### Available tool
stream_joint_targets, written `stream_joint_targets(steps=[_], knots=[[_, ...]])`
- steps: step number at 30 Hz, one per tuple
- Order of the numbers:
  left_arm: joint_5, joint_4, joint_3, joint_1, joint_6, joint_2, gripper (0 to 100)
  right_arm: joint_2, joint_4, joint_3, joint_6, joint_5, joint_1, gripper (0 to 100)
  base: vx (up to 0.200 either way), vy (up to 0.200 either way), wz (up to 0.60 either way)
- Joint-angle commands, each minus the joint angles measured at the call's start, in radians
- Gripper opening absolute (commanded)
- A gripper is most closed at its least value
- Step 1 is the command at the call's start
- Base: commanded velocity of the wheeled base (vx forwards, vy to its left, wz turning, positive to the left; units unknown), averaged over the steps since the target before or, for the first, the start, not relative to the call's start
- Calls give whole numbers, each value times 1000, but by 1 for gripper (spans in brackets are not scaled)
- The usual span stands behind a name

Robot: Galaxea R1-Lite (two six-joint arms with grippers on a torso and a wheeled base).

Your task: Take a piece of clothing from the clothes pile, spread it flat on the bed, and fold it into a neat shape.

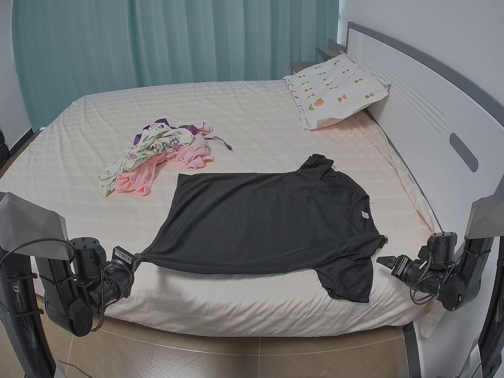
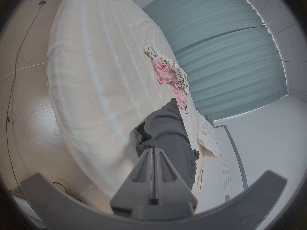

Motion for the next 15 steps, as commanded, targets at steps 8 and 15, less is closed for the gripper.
stream_joint_targets(steps=[8,15], knots=[[-8,-18,4,1,2,2,0,101,-282,237,104,-4,176,100,0,0,0],[-10,-18,1,-1,5,3,0,120,-282,234,110,6,193,100,0,0,0]])
